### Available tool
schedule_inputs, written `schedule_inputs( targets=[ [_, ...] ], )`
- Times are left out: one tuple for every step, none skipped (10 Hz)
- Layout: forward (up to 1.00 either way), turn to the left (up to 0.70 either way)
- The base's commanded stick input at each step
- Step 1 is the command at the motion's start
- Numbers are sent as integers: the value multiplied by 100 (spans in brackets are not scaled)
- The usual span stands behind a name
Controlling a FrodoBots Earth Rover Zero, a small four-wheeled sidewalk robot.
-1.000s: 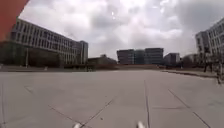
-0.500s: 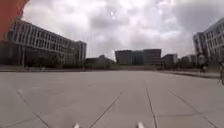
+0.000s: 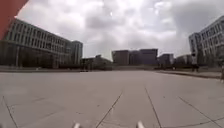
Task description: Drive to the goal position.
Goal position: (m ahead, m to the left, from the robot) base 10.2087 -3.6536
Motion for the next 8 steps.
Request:
schedule_inputs(
  targets=[
    [60,0],
    [60,0],
    [60,0],
    [60,0],
    [60,0],
    [60,0],
    [60,-2],
    [60,-10]
  ],
)
